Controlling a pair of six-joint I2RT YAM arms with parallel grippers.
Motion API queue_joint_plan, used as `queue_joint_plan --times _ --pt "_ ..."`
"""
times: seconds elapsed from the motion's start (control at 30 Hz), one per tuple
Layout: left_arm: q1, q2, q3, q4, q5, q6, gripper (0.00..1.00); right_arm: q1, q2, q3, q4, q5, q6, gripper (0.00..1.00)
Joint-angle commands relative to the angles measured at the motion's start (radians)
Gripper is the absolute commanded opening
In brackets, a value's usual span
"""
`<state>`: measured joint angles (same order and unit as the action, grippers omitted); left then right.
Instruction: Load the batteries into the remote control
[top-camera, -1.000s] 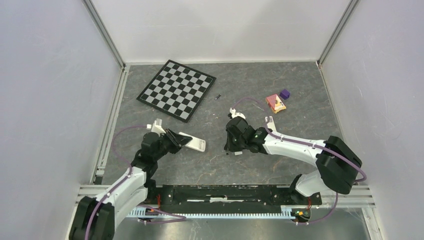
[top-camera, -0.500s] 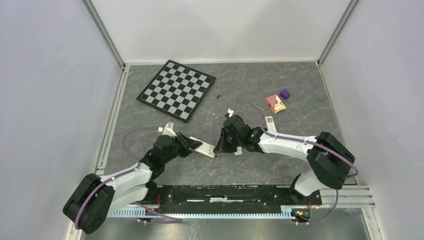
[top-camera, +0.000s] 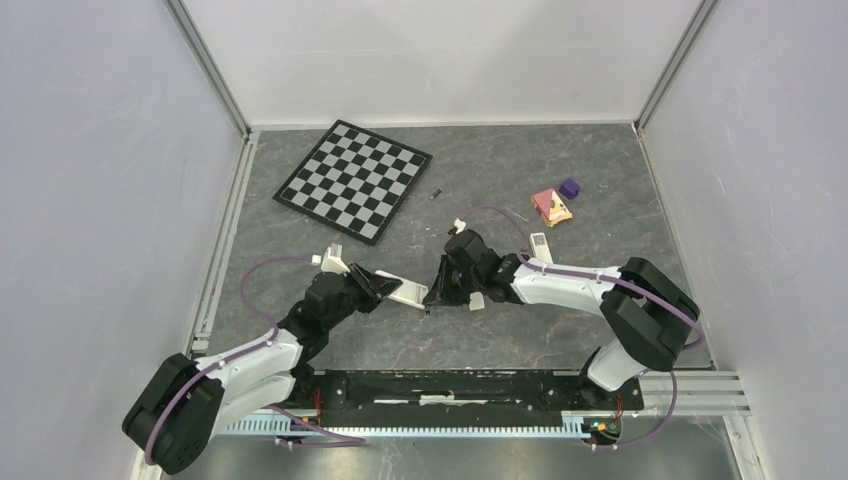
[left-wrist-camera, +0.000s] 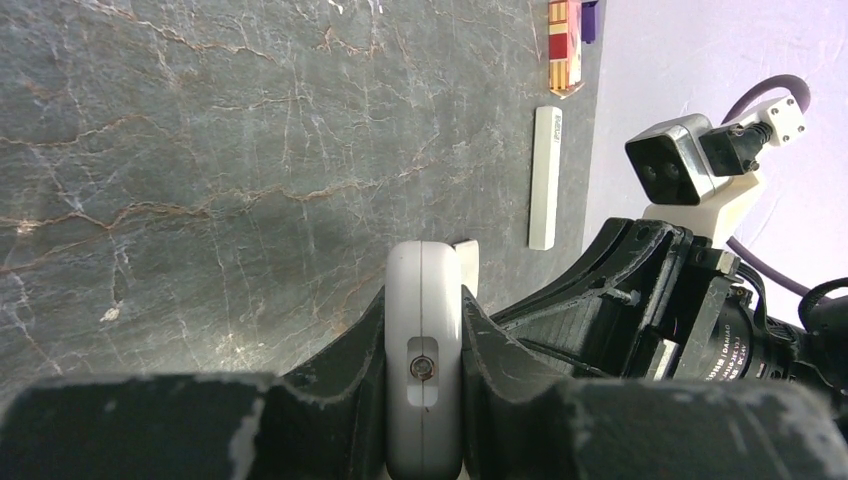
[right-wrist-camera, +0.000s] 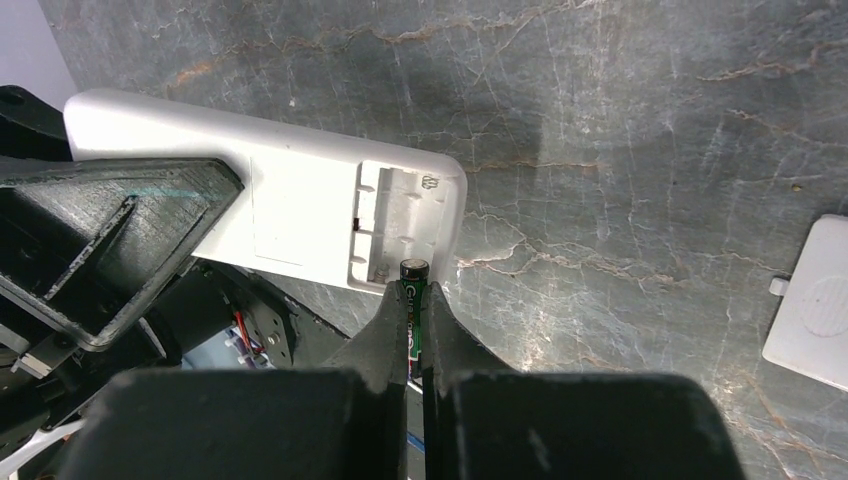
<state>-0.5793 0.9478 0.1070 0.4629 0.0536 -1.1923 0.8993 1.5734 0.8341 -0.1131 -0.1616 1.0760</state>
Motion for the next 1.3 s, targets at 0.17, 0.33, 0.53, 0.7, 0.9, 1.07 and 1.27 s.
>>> queue_joint_plan --times 0.17,0.33,0.53,0.7,0.9,1.07,1.27 --pt "-0.004 -0.024 -0.004 0.045 -0.014 -0.013 0.02 -0.011 0.027 -0.005 0.049 -0.034 0.056 0.01" --pt "-0.004 -0.054 -0.014 0.045 -0.016 -0.009 0.02 -0.018 0.038 -0.027 0.077 -0.039 0.087 0.11" --pt "-0.004 -0.080 -0.023 0.036 -0.020 -0.006 0.02 -0.023 0.059 -0.019 0.100 -0.061 0.101 0.16" --pt "-0.004 -0.075 -0.018 0.035 -0.022 -0.004 0.02 -0.025 0.053 -0.016 0.100 -0.055 0.113 0.25" --pt "-0.004 -0.066 -0.014 0.035 -0.022 -0.002 0.02 -0.025 0.042 -0.023 0.132 -0.058 0.126 0.30" --pt "-0.004 -0.064 -0.012 0.029 -0.025 -0.003 0.02 -0.024 0.034 -0.021 0.116 -0.047 0.135 0.16" --pt "-0.004 -0.064 -0.013 0.031 -0.020 0.001 0.02 -0.028 0.041 -0.021 0.117 -0.058 0.153 0.16"
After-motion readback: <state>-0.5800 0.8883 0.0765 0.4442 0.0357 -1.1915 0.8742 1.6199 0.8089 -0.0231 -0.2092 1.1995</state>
